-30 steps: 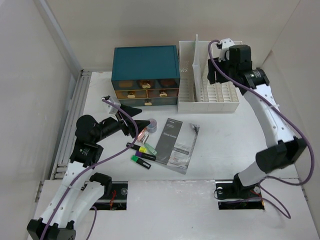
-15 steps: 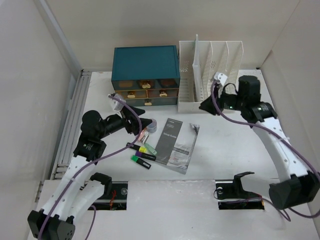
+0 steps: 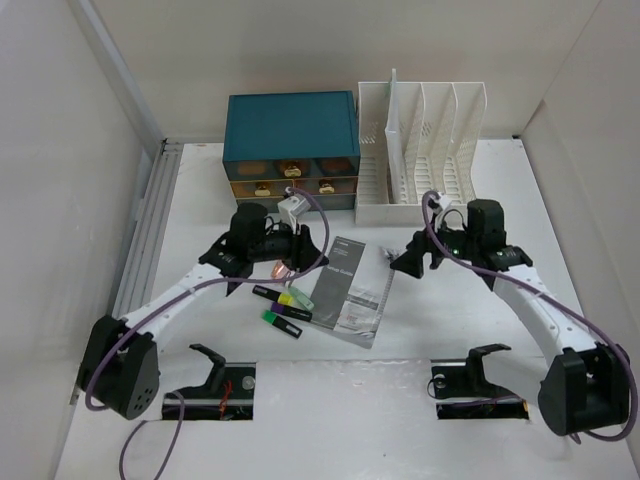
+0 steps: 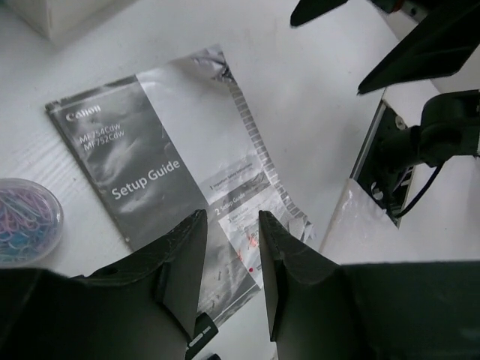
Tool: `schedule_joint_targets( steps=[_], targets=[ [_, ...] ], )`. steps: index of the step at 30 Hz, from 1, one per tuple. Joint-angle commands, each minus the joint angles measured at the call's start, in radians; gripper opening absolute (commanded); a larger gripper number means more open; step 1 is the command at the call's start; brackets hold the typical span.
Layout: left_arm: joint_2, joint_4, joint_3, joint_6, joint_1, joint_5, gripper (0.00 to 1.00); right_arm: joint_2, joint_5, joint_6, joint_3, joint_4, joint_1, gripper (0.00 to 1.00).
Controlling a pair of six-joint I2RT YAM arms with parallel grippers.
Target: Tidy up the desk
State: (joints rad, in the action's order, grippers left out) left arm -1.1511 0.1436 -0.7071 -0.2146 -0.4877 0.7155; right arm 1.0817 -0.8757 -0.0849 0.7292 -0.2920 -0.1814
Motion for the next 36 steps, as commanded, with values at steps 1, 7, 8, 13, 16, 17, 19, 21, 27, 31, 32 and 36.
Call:
schedule_joint_targets(
  steps=[1, 7, 8, 13, 16, 17, 19, 21, 27, 31, 32, 36],
  targets=[
    [-0.051, 0.005, -0.046, 0.006, -0.031, -0.033, 0.30, 0.006, 0.050, 0.074, -0.031, 0.139, 0.034, 1.00],
    [-0.197, 0.016, -0.060, 0.006, -0.089, -0.068, 0.26, 0.179, 0.119, 0.119, -0.031, 0.160, 0.097, 1.00],
    [-0.220, 0.016, -0.060, -0.003, -0.089, -0.077, 0.26, 0.202, 0.119, 0.132, -0.031, 0.187, 0.097, 1.00],
    [-0.272, 0.025, -0.071, -0.014, -0.109, -0.134, 0.26, 0.334, 0.109, 0.155, -0.042, 0.218, 0.097, 1.00],
    [-0.295, 0.034, -0.080, -0.025, -0.120, -0.162, 0.26, 0.368, 0.081, 0.155, -0.042, 0.237, 0.097, 1.00],
    [-0.309, 0.034, -0.080, -0.034, -0.129, -0.184, 0.26, 0.382, 0.072, 0.166, -0.042, 0.237, 0.097, 1.00],
    [-0.323, 0.022, -0.089, -0.034, -0.129, -0.224, 0.26, 0.394, 0.063, 0.175, -0.051, 0.255, 0.097, 1.00],
    [-0.349, 0.010, -0.101, -0.043, -0.129, -0.286, 0.26, 0.405, 0.053, 0.175, -0.051, 0.264, 0.097, 1.00],
    [-0.429, -0.058, -0.143, -0.066, -0.138, -0.441, 0.26, 0.443, 0.043, 0.195, -0.051, 0.287, 0.097, 1.00],
    [-0.464, -0.068, -0.152, -0.075, -0.147, -0.464, 0.26, 0.452, 0.034, 0.214, -0.060, 0.312, 0.077, 1.00],
    [-0.473, -0.068, -0.164, -0.075, -0.147, -0.464, 0.26, 0.452, 0.034, 0.214, -0.060, 0.321, 0.063, 1.00],
    [-0.518, -0.068, -0.175, -0.075, -0.156, -0.446, 0.28, 0.462, 0.034, 0.214, -0.060, 0.343, 0.033, 1.00]
  ],
)
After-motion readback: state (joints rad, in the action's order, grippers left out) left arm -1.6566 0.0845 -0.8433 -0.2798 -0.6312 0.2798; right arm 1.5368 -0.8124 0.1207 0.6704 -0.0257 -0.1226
